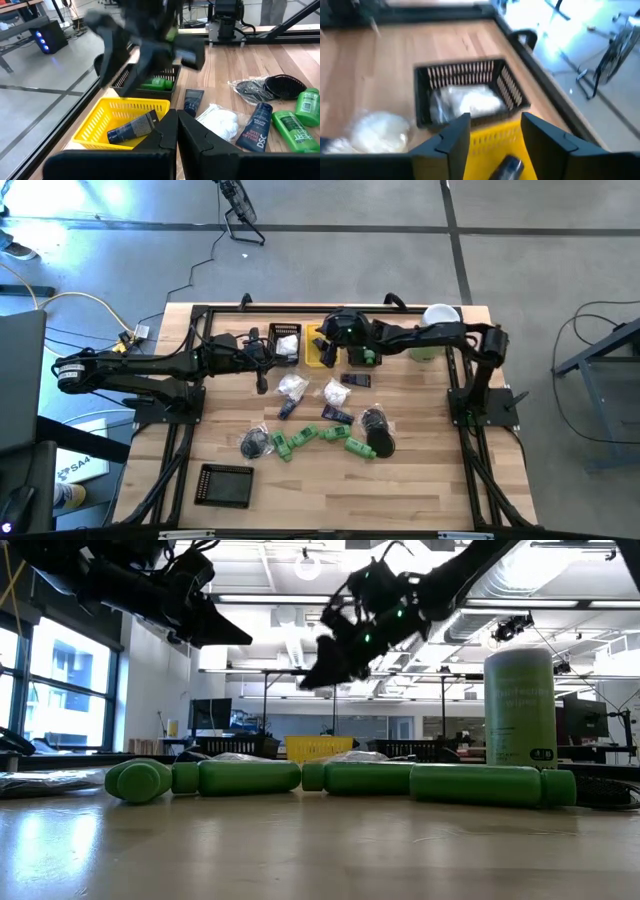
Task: Pick & Place Travel size toiletries
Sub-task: Put the black hairbrush into the bottom black bin
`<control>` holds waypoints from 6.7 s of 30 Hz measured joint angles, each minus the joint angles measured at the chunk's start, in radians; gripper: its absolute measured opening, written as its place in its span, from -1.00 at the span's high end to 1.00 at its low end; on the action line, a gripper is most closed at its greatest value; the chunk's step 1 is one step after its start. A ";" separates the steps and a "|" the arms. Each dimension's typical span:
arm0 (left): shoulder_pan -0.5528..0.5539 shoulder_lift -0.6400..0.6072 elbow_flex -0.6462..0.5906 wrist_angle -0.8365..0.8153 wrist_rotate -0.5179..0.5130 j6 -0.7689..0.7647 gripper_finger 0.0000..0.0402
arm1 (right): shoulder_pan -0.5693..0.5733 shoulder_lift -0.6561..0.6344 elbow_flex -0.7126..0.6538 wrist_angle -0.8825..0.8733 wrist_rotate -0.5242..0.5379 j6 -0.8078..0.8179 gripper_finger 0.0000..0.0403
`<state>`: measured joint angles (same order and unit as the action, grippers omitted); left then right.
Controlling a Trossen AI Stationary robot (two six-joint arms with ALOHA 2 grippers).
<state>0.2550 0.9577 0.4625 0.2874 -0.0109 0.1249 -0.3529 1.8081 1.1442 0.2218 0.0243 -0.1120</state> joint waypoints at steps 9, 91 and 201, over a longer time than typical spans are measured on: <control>0.000 0.000 0.000 0.000 0.000 0.000 1.00 | 0.003 -0.086 0.000 -0.038 0.001 -0.016 0.58; 0.000 0.000 0.000 0.000 0.000 0.000 1.00 | 0.024 -0.170 -0.124 -0.075 -0.081 0.002 0.94; 0.000 0.000 0.000 -0.066 -0.006 0.001 1.00 | 0.584 -0.282 -0.178 -1.181 -0.068 1.164 0.19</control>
<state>0.2550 0.9581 0.4629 0.2216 -0.0174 0.1261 0.2313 1.5257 0.9662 -0.9589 -0.0437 1.0520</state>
